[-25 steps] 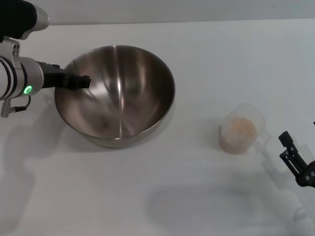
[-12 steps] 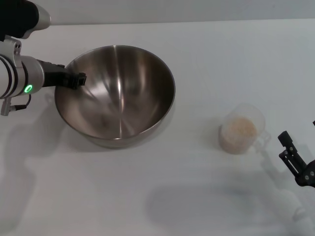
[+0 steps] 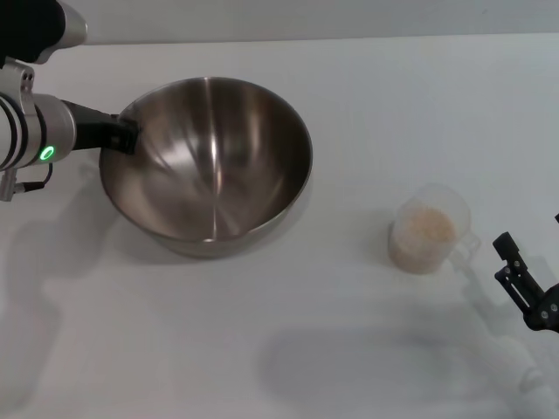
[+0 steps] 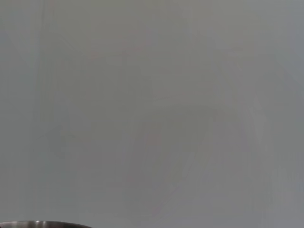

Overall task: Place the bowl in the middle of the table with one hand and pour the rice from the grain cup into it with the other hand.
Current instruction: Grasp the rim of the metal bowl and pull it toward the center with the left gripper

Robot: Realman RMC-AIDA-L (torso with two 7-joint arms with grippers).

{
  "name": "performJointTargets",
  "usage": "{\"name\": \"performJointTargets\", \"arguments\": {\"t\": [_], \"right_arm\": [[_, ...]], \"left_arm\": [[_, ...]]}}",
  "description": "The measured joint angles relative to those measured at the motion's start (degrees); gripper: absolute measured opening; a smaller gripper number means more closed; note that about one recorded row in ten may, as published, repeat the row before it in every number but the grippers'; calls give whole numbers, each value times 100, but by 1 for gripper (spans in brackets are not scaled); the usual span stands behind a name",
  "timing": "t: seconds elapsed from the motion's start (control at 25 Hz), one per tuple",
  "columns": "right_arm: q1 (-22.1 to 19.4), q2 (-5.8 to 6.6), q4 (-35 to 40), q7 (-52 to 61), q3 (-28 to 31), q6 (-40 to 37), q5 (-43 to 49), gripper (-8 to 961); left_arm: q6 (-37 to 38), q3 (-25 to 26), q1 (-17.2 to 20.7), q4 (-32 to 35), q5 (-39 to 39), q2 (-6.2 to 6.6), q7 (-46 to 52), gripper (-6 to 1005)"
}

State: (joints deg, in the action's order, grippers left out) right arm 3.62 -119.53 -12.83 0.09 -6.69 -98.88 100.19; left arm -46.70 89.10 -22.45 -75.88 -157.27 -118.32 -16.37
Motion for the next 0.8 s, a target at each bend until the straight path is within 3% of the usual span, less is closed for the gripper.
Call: {"name": "performJointTargets", "arguments": {"t": [0.16, 0.8], "right_arm": [[9, 0, 0, 0, -7, 0, 0, 768], [62, 8, 0, 45, -79, 0, 10, 768]], "left_arm": [[-109, 52, -47, 0, 92, 4, 0, 179], [-858, 1055, -319, 206, 1188, 22, -500, 56]]}}
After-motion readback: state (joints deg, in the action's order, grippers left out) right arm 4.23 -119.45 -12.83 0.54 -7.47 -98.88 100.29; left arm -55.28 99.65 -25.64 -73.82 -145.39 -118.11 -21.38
